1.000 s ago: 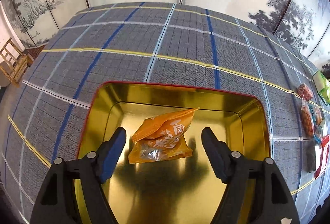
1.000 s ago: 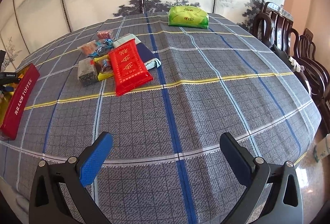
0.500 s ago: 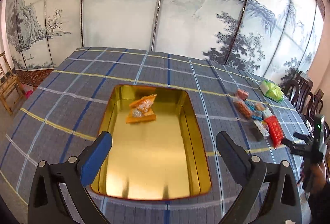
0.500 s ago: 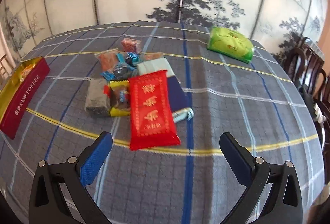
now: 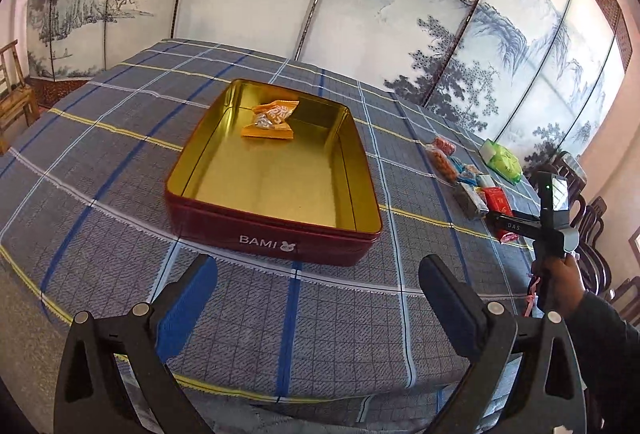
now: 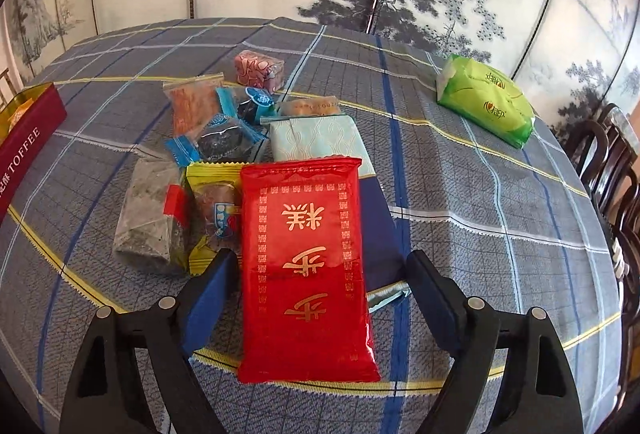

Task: Organize snacks
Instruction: 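Grasp the red packet with gold characters with the right gripper, then carry the red packet into the gold tin and open the right gripper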

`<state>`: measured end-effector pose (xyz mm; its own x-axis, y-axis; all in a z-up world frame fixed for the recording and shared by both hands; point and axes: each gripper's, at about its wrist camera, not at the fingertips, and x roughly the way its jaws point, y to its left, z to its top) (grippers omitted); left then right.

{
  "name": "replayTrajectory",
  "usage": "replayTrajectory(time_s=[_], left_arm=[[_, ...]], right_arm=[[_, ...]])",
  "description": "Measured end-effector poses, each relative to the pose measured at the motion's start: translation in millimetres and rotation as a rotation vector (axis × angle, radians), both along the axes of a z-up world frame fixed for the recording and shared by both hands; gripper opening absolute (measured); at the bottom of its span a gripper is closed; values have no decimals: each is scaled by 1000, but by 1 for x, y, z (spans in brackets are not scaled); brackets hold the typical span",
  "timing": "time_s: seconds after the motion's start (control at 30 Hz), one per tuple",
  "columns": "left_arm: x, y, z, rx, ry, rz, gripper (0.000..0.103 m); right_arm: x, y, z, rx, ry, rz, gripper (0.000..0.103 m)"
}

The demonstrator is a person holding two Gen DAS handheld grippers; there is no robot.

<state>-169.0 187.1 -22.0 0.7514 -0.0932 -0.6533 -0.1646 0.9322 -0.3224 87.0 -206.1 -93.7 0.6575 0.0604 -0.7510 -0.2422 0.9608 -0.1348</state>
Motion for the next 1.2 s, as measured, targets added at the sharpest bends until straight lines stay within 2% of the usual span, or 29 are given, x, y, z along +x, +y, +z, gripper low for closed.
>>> replayTrajectory(time_s=[0.03,0.07,0.13,0.37,0.47,0.57,0.8,1.2], left_arm=[[-2,3,-2,-12,5,7,99],[-4,7,-4,-23,9,15,99],[-8,12,-7,-29,11,34,99],[-8,10,-11,-38,9,32,99],[-10,6,-9,-18,-1,32,99],[-14,5,-8,-4,-9,41,99],[-20,4,-10,6,-6,49,99],[-28,5,-17,-4,-3,53,99]], right_arm=[[-1,-3,2,10,-14,-8,67],[-2,-8,5,22,-22,-19,51],[-3,-16,10,77,-14,-27,46],[-13,-25,45,50,-89,-82,46],[-13,-22,60,-4,-128,-105,46],[-11,-17,73,-6,-148,-122,46],[-13,9,94,-41,-205,-124,46],[-19,61,113,-63,-233,-67,46]])
